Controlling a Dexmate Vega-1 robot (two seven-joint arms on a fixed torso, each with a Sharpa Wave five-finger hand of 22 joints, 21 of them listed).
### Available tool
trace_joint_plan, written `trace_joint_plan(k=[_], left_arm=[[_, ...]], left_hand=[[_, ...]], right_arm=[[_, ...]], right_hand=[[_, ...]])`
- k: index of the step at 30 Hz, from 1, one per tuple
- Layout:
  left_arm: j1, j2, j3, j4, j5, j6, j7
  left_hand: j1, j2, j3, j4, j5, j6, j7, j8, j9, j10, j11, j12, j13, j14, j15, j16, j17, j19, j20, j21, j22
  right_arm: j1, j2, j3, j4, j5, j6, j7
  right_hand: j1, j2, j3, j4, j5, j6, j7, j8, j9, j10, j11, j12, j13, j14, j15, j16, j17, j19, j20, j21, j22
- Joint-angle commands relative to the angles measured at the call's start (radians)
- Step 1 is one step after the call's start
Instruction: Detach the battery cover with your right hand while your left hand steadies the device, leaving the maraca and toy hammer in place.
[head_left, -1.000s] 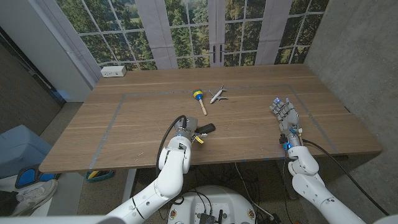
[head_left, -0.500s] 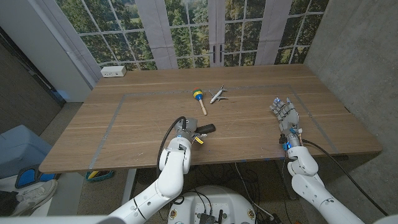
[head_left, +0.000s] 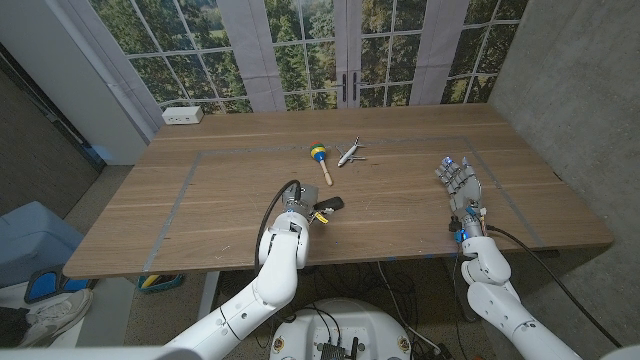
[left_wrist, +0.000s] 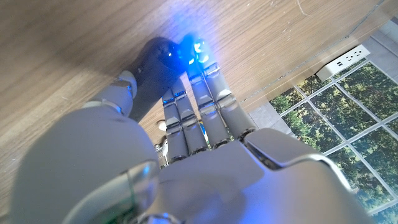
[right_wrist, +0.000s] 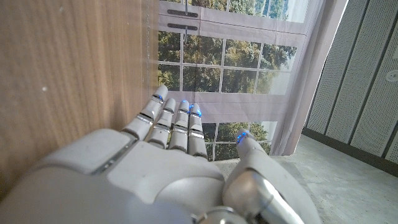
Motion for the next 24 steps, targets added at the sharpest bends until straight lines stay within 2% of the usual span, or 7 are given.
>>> trace_joint_plan(k=[1,4,5,10,19,24], left_arm=[[0.038,0.042,-0.049,-0.001,-0.267,-0.024,0.263],[0.058,0.062,-0.076,-0.027,-0.370,-0.053,0.375],[0.063,0.067,-0.084,-0.035,-0.401,-0.061,0.406],[0.073,0.101,-0.107,-0.063,-0.531,-0.102,0.528],[0.068,0.155,-0.144,-0.087,-0.752,-0.199,0.668],[0.053,0.181,-0.131,-0.098,-0.791,-0.210,0.717]], left_hand=[[0.272,0.223,-0.003,-0.015,0.002,0.147,0.012,0.009,0.023,0.244,-0.129,0.018,0.060,0.157,-0.222,0.019,0.046,0.012,-0.066,0.033,0.012],[0.290,0.221,-0.011,-0.014,0.001,0.166,0.014,0.010,0.022,0.251,-0.120,0.025,0.072,0.179,-0.222,0.033,0.057,0.024,-0.071,0.060,0.020],[0.299,0.220,-0.016,-0.013,0.001,0.175,0.023,0.009,0.021,0.254,-0.115,0.029,0.080,0.194,-0.221,0.043,0.065,0.022,-0.076,0.073,0.025],[0.323,0.213,-0.028,-0.013,0.002,0.196,0.034,0.004,0.019,0.263,-0.095,0.039,0.096,0.218,-0.221,0.061,0.083,0.030,-0.084,0.113,0.037],[0.343,0.206,-0.038,-0.011,0.004,0.211,0.044,-0.003,0.016,0.267,-0.082,0.039,0.099,0.237,-0.220,0.076,0.100,0.033,-0.088,0.148,0.047],[0.348,0.203,-0.042,-0.011,0.005,0.215,0.043,-0.006,0.015,0.268,-0.085,0.038,0.098,0.241,-0.220,0.079,0.105,0.032,-0.090,0.157,0.050]], right_arm=[[0.004,0.002,-0.003,0.010,-0.023,0.013,-0.018],[0.004,0.001,-0.003,0.009,-0.027,0.016,-0.022],[0.004,0.002,-0.003,0.008,-0.026,0.015,-0.023],[0.004,0.001,-0.004,0.007,-0.029,0.016,-0.026],[0.000,0.001,-0.004,0.006,-0.031,0.017,-0.032],[-0.004,-0.002,-0.005,-0.001,-0.040,0.014,-0.045]], right_hand=[[-0.004,0.004,0.001,-0.007,-0.002,0.010,0.003,0.002,0.006,0.010,-0.002,0.004,0.005,0.011,0.003,0.008,0.005,0.008,-0.004,-0.004,0.005],[-0.005,0.003,0.001,-0.007,-0.002,0.012,0.003,0.003,0.006,0.011,-0.002,0.004,0.006,0.010,0.003,0.008,0.005,0.008,-0.004,-0.005,0.005],[-0.005,0.003,0.001,-0.008,-0.002,0.012,0.003,0.002,0.006,0.010,-0.002,0.003,0.006,0.011,0.002,0.008,0.005,0.008,-0.004,-0.005,0.005],[-0.006,0.002,0.001,-0.008,-0.002,0.012,0.002,0.002,0.006,0.011,-0.003,0.003,0.006,0.010,0.001,0.008,0.005,0.009,-0.005,-0.007,0.005],[-0.008,0.002,0.002,-0.010,-0.001,0.012,0.003,0.002,0.006,0.011,-0.002,0.002,0.006,0.010,0.002,0.008,0.006,0.009,-0.005,-0.012,0.005],[-0.008,0.002,0.002,-0.011,-0.001,0.013,0.004,0.002,0.006,0.011,-0.003,0.002,0.007,0.009,0.003,0.007,0.006,0.011,-0.006,-0.013,0.005]])
